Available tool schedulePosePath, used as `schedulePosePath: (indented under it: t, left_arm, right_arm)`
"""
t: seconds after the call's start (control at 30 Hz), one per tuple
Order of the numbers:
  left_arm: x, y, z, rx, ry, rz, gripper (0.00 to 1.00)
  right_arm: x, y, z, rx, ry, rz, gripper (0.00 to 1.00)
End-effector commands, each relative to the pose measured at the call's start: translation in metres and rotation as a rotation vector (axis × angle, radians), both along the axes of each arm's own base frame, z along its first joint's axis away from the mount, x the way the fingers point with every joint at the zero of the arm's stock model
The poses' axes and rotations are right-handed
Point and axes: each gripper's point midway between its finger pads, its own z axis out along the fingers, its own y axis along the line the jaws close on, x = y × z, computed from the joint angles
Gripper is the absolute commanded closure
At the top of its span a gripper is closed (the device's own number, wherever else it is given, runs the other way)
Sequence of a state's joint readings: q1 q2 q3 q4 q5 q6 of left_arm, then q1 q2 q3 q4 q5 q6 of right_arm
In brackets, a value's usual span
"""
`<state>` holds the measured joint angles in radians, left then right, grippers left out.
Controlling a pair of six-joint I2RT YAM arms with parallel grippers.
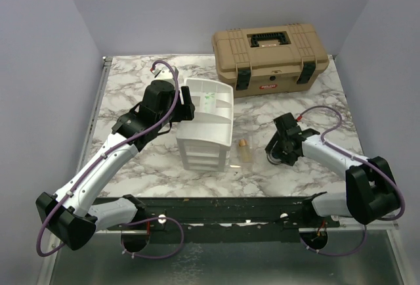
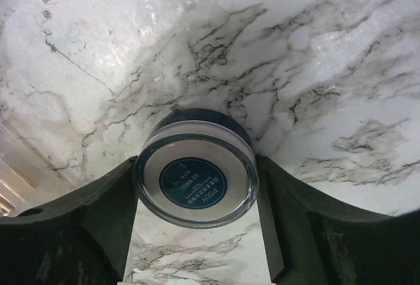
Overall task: Organize the makeup
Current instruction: Pick up the makeup from the center of the board.
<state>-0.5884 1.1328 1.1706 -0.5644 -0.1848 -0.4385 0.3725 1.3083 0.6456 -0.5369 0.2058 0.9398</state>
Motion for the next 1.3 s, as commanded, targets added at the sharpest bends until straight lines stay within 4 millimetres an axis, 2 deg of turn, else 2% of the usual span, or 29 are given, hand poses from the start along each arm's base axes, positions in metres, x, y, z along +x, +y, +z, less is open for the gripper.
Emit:
schedulePosePath:
  t: [0.0,0.07,0.17,0.37,0.6,0.73,0.87,1.03,1.27]
  left_arm:
    - [-0.005,0.000,-0.012,0.017,0.049,-0.011,0.31]
    - [-0.005,0.000,-0.011,0.018,0.046,-0.011,0.31]
    - [-0.004,0.000,-0.011,0.023,0.045,-0.013,0.31]
    - [-0.001,-0.002,-0.012,0.036,0.047,-0.021,0.31]
    - [0.005,-0.005,-0.013,0.053,0.048,-0.029,0.31]
    - [0.006,-0.005,-0.015,0.060,0.050,-0.030,0.31]
    - [0.008,-0.006,-0.014,0.067,0.047,-0.031,0.31]
    - [0.010,-0.007,-0.015,0.071,0.050,-0.037,0.31]
    - [0.009,-0.005,-0.017,0.079,0.049,-0.033,0.31]
  right_arm:
    - [-0.002,-0.008,-0.007,-0.076,0.074,0.048,0.28]
    - [-0.002,-0.009,-0.008,-0.086,0.087,0.054,0.24]
    - [-0.002,-0.010,-0.007,-0.089,0.084,0.057,0.24]
    - [0.003,-0.025,0.002,-0.200,0.104,0.084,0.24]
    - [0.017,-0.015,0.016,-0.172,0.043,0.172,0.41]
    - [0.024,-0.008,0.027,-0.136,-0.013,0.193,0.46]
    - [0.030,0.002,0.038,-0.090,-0.058,0.225,0.48]
    - [0.035,0.036,0.053,0.063,-0.127,0.358,0.49]
    - [0.039,0.071,0.071,0.216,-0.178,0.490,0.49]
